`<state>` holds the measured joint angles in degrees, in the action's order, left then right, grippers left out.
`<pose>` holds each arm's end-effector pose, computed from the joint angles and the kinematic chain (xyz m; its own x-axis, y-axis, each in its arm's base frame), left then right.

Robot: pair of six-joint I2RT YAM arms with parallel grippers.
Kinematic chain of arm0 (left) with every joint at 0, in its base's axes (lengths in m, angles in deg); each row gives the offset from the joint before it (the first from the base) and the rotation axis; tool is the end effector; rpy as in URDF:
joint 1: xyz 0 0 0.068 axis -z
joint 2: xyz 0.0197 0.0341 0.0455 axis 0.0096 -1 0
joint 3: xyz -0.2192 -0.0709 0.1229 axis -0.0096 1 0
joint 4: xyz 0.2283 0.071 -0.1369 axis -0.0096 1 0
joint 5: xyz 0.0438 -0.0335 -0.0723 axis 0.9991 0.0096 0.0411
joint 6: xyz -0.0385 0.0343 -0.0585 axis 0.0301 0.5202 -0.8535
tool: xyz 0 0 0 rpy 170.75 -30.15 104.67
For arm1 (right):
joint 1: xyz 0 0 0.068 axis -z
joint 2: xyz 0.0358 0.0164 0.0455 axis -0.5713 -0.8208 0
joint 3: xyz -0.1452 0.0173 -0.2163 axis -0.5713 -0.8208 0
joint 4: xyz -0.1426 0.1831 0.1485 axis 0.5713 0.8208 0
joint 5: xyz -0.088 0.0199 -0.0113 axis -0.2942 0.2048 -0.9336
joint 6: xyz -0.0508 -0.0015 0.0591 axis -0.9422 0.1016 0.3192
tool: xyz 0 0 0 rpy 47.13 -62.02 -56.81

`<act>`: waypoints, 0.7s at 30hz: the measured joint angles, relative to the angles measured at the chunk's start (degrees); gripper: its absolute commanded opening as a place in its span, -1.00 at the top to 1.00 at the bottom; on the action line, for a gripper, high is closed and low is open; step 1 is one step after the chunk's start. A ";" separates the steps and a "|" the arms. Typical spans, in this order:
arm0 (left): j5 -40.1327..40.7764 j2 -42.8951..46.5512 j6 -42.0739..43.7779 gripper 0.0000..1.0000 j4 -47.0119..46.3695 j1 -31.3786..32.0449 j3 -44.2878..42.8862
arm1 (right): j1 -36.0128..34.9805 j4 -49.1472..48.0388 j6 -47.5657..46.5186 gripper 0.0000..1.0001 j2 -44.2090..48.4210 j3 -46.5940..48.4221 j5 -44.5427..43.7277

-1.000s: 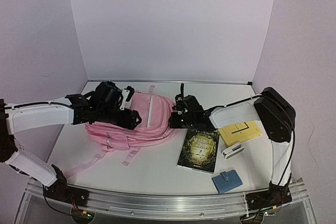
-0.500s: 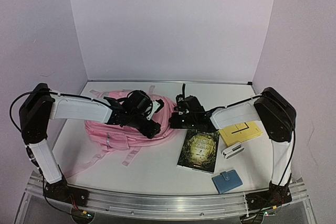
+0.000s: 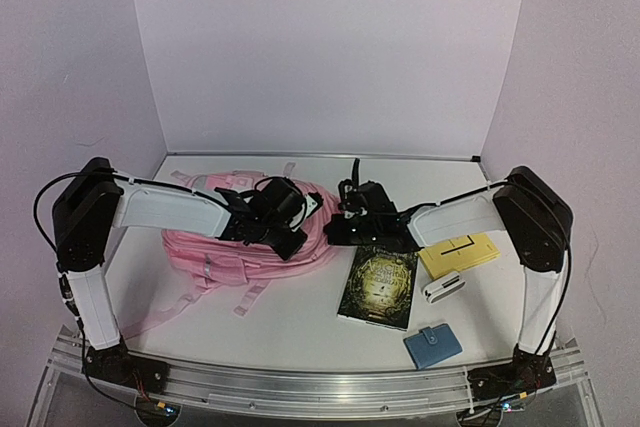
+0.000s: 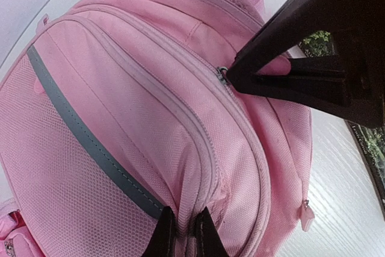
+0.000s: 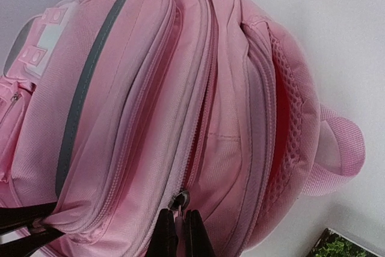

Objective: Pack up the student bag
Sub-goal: Unzip the student bag at the center of the board.

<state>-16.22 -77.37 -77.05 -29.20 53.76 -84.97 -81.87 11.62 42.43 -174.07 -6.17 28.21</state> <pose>0.2680 -0.3293 0.1422 -0.4408 0.6453 -0.6239 0.6904 0.6879 0.2238 0.3160 0.3413 0.1163 -0.7003 0.0051 -0.7139 -0.4457 0.7780 0.4427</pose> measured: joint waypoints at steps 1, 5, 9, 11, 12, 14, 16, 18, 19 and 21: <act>-0.04 0.00 -0.46 1.00 0.00 0.00 -0.16 | 0.03 0.00 -0.09 1.00 0.84 -0.61 0.52; -0.77 0.00 -2.98 1.00 0.15 -0.06 -1.48 | 0.01 -0.53 -0.35 1.00 4.53 -3.93 2.72; -3.66 -0.12 -6.53 0.99 1.68 -0.68 -4.75 | -0.87 -0.82 -0.50 1.00 8.86 -7.75 3.80; -5.18 -0.40 -8.28 1.00 2.58 -1.20 -6.54 | -2.26 -0.83 -0.43 1.00 10.89 -9.15 3.67; -5.95 -0.58 -9.13 1.00 2.95 -1.46 -7.38 | -3.08 -0.89 -0.36 1.00 11.67 -9.60 3.40; -7.60 -0.88 -10.90 1.00 3.34 -1.98 -8.57 | -4.99 -1.14 -0.03 1.00 13.01 -10.39 2.29; -9.41 -0.99 -12.43 1.00 3.69 -2.29 -9.18 | -7.00 -1.61 0.58 1.00 13.95 -10.91 0.23; -11.11 -1.01 -13.88 1.00 3.69 -2.38 -9.30 | -8.50 -2.05 1.32 1.00 14.20 -11.12 -1.98; -11.90 -1.03 -14.53 1.00 3.70 -2.39 -9.36 | -9.72 -2.24 1.60 1.00 14.19 -11.16 -2.97; -13.47 -1.03 -15.73 1.00 3.71 -2.45 -9.40 | -11.41 -2.71 2.23 1.00 14.04 -11.18 -5.07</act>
<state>-29.69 -78.40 -92.78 -25.48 51.30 -94.37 -93.28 8.91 44.67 -160.03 -17.36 23.14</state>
